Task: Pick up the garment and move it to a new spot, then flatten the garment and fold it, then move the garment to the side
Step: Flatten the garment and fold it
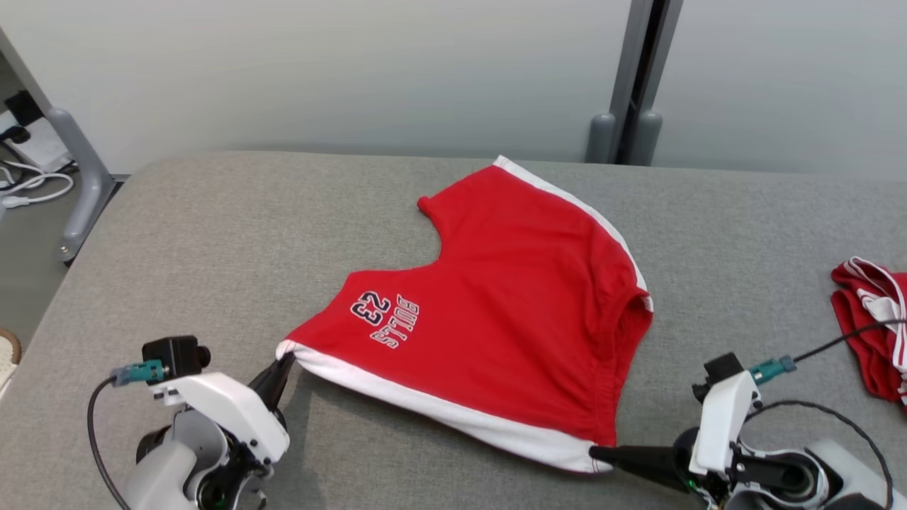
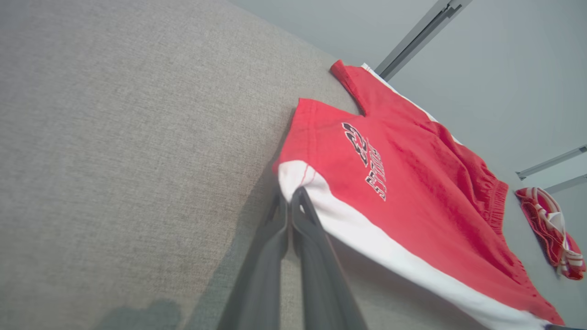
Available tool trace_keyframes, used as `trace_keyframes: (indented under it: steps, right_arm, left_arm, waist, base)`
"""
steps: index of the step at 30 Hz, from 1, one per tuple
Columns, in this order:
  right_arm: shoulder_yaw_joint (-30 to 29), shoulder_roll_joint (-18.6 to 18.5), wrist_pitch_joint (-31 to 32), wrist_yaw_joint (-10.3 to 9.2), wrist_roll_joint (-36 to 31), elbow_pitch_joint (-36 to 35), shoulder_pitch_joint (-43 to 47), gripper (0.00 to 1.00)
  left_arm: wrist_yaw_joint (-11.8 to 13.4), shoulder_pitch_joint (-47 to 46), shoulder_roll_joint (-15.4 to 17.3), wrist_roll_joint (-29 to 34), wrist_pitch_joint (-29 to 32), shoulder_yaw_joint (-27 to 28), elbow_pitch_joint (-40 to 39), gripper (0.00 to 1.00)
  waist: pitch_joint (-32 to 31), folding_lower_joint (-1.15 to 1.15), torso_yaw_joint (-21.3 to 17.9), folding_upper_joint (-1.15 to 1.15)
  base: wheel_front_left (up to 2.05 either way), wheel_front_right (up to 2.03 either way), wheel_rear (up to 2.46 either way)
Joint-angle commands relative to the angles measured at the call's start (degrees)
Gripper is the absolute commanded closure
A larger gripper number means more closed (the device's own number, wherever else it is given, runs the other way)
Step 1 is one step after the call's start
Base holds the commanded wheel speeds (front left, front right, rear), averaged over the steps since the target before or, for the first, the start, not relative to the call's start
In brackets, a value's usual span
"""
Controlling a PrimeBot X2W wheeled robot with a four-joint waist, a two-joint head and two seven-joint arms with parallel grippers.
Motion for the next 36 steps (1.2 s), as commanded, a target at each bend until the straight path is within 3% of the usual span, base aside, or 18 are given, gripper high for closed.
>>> trace_keyframes:
  steps: [1, 7, 14, 18, 30, 36]
  right_arm:
    - [-0.51, -0.81, -0.51, 0.12, 1.18, -1.60, 2.27, 1.00]
    - [-1.21, -2.93, -2.50, 0.12, 3.67, -8.62, 9.41, 1.00]
    - [-1.69, -5.43, -7.37, 0.12, 5.91, -17.27, 15.68, 1.00]
    - [-2.02, -5.86, -9.33, 0.12, 6.48, -19.93, 16.22, 1.00]
    - [-4.03, -4.86, -17.98, 0.12, 4.47, -27.98, 12.69, 1.00]
    - [-5.01, -1.74, -21.46, 0.12, 1.89, -29.24, 8.31, 1.00]
  left_arm:
    - [0.42, 1.89, 0.90, -0.55, -0.30, 0.36, -1.65, 1.00]
    - [2.80, 7.26, 3.47, -1.72, -0.67, 1.24, -9.10, 1.00]
    - [7.39, 13.03, 7.93, -3.81, -0.57, 3.74, -20.98, 1.00]
    - [7.69, 13.40, 9.71, -4.25, 1.03, 3.76, -25.26, 1.00]
    - [12.02, 6.77, 17.50, -4.22, 7.04, 7.11, -33.61, 1.00]
    - [12.34, 0.37, 20.45, -3.83, 13.16, 7.00, -33.75, 1.00]
  waist:
    - [-0.96, 0.00, 0.87, 0.00]
    - [-2.11, 0.00, 1.66, 0.00]
    - [-1.89, 0.00, 0.91, 0.00]
    - [-1.17, 0.00, 0.09, 0.00]
    - [3.28, 0.00, -5.56, 0.00]
    - [7.58, 0.00, -9.43, 0.00]
  base:
    - [0.00, 0.00, 0.00]
    - [0.00, 0.00, 0.00]
    - [0.00, 0.00, 0.00]
    - [0.00, 0.00, 0.00]
    - [0.00, 0.00, 0.00]
    - [0.00, 0.00, 0.00]
